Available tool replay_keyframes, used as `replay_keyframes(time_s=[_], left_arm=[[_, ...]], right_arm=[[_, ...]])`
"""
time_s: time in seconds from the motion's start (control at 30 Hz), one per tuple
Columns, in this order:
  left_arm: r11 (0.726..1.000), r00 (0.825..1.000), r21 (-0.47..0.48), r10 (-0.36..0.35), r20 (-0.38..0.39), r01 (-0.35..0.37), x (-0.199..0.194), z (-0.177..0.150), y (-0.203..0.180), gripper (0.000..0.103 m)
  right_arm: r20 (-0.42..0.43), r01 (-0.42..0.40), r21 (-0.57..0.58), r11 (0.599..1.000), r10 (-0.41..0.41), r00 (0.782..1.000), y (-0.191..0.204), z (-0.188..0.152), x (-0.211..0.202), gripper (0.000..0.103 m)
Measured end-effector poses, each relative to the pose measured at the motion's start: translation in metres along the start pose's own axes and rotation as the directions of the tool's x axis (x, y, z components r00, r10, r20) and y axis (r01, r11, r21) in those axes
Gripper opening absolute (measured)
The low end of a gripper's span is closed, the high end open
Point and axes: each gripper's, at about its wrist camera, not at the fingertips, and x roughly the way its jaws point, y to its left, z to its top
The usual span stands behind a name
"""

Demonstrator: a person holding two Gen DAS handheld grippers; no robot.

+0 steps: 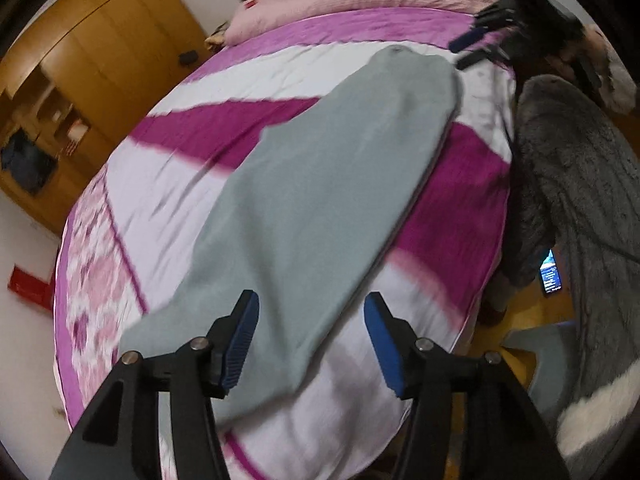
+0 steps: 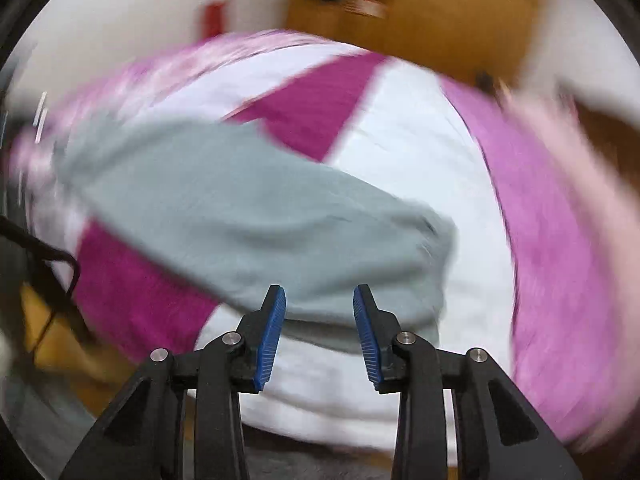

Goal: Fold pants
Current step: 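Open both grippers and release the folded sweatpants onto the bed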

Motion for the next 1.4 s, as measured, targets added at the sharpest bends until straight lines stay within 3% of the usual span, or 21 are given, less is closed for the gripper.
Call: replay_keyframes(time_s=[0.07,0.17,0.27,0.33,0.47,0.53,0.63,0.83,0.87,1.1,1.2,1.4], left_arm=[[1.0,0.999,0.019,-0.009,0.033,0.008,0.011,0.023,-0.014,0.058],[1.0,0.998,-0.009,-0.025,0.063,0.026,0.03,0.056,-0.027,0.058],[0.996,0.995,-0.073,-0.045,0.09,0.051,0.051,0.093,-0.038,0.058],[0.99,0.992,-0.119,-0.064,0.109,0.077,0.064,0.116,-0.048,0.058],[0.973,0.979,-0.153,-0.151,0.135,0.171,0.08,0.144,-0.061,0.058],[0.965,0.976,-0.172,-0.176,0.132,0.197,0.086,0.152,-0.063,0.058],[0.962,0.975,-0.175,-0.19,0.118,0.208,0.091,0.151,-0.064,0.058],[0.964,0.981,-0.184,-0.18,0.075,0.191,0.099,0.132,-0.055,0.058],[0.962,0.982,-0.196,-0.178,0.07,0.188,0.101,0.128,-0.051,0.058],[0.936,0.98,-0.29,-0.188,0.063,0.198,0.105,0.107,-0.029,0.058],[0.935,0.98,-0.295,-0.187,0.063,0.197,0.105,0.104,-0.026,0.058],[0.942,0.983,-0.279,-0.174,0.059,0.184,0.105,0.101,-0.029,0.058]], right_arm=[[0.002,-0.021,0.148,0.989,0.021,1.0,-0.037,-0.008,0.0,0.033],[-0.029,-0.018,0.255,0.967,0.027,0.999,-0.071,-0.02,0.011,0.033],[-0.031,-0.069,0.322,0.944,0.084,0.996,-0.095,-0.02,0.022,0.032],[-0.045,-0.08,0.293,0.953,0.097,0.994,-0.092,-0.015,0.028,0.032],[-0.038,0.051,0.053,0.997,-0.049,0.998,-0.078,0.0,0.035,0.032],[-0.049,0.014,-0.016,1.0,-0.015,0.999,-0.074,0.002,0.044,0.032],[-0.061,-0.044,-0.037,0.998,0.042,0.997,-0.072,0.002,0.051,0.021],[-0.069,-0.081,-0.01,0.997,0.08,0.994,-0.078,0.004,0.056,0.011],[-0.067,-0.078,-0.003,0.997,0.077,0.995,-0.079,0.005,0.054,0.003],[-0.116,-0.047,-0.002,0.999,0.047,0.992,-0.087,0.016,0.035,0.003],[-0.151,-0.064,0.022,0.998,0.067,0.986,-0.093,0.016,0.032,0.003],[-0.242,-0.024,0.01,1.0,0.025,0.97,-0.092,0.005,0.057,0.003]])
